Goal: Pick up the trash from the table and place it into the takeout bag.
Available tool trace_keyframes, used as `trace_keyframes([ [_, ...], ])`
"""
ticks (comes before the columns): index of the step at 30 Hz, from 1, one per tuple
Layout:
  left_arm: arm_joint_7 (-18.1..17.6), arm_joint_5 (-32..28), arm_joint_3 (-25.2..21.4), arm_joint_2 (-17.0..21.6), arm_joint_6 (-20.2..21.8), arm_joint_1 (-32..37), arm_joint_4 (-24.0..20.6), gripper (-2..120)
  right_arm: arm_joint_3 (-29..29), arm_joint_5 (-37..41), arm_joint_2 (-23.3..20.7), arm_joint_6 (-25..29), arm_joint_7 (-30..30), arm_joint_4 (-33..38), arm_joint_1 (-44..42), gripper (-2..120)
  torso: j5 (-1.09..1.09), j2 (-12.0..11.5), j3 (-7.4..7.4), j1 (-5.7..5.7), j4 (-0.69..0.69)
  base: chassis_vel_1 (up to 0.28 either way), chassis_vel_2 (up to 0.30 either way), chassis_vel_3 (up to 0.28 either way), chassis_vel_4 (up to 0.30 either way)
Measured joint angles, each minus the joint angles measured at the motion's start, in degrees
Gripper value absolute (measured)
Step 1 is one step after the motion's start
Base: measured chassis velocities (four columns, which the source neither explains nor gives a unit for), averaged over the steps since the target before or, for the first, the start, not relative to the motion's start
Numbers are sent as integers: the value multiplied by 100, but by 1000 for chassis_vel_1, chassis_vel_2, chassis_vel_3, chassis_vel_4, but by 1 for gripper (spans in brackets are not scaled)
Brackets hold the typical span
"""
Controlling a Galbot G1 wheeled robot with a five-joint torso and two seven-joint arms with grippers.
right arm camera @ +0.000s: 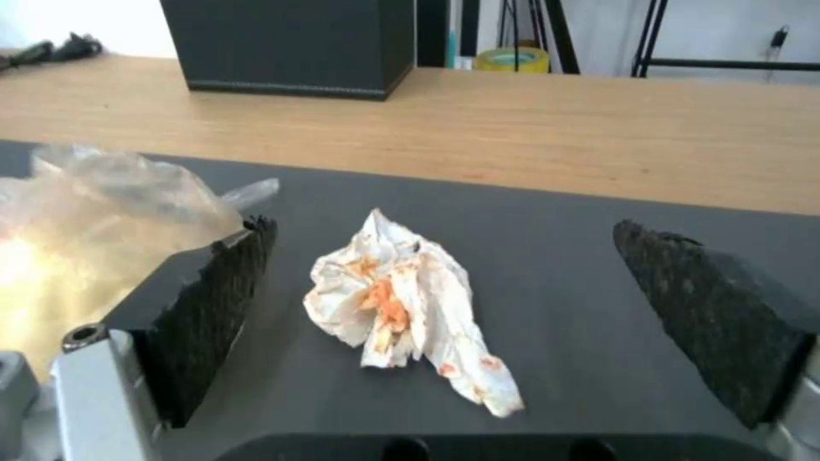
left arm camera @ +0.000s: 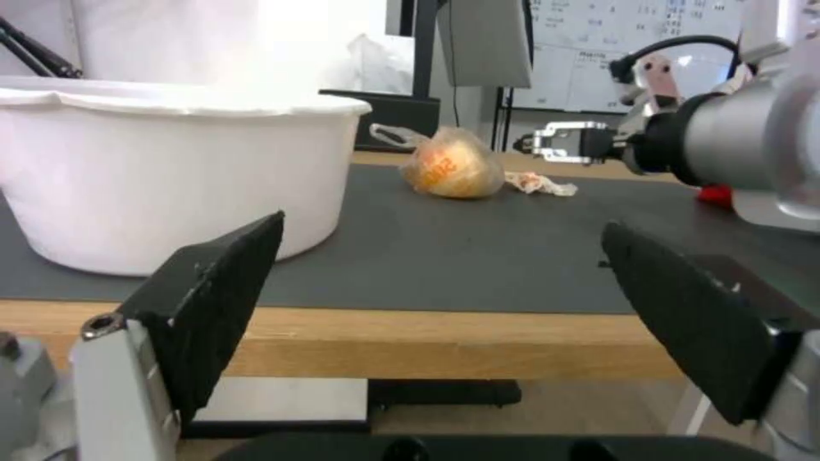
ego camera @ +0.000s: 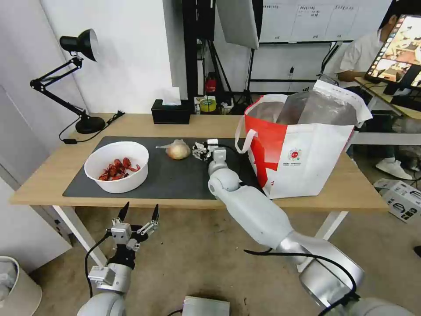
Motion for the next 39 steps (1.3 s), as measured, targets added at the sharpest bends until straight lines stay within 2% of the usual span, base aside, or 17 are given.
trace_keyframes([
  [11, -4, -27, -14, 5, -30, -40, 18, 100, -169, 2, 263, 72, -129, -721, 259, 96, 1, 0, 0, -1, 0, 0, 0, 0, 0],
  [14, -7, -31, -12, 0, -48, -38, 18, 100, -238, 2, 309, 152, -223, -925, 328, 89, 1, 0, 0, -1, 0, 0, 0, 0, 0],
  [23, -7, -32, -1, -5, -122, -16, 5, 100, -328, 31, 310, 232, -417, -1163, 426, 86, 1, 1, 0, -1, 0, 0, 0, 0, 0],
  [27, -7, -32, 12, -10, -126, -15, -4, 100, -397, 92, 307, 273, -523, -1215, 435, 78, 1, 1, 0, -1, 0, 0, 0, 0, 0],
  [30, -7, -32, 16, -20, -129, -12, -9, 100, -485, 137, 307, 352, -626, -1263, 437, 64, 1, 1, 0, -1, 0, 0, 0, 0, 0],
  [38, -7, -28, 17, -30, -139, 1, -10, 100, -507, 144, 307, 383, -663, -1254, 437, 52, 1, 1, -1, 0, 0, 0, 0, 0, 0],
  [39, -7, -27, 17, -32, -141, 1, -9, 100, -508, 144, 307, 385, -667, -1253, 437, 47, 1, 1, 0, -1, 0, 0, 0, 0, 0],
])
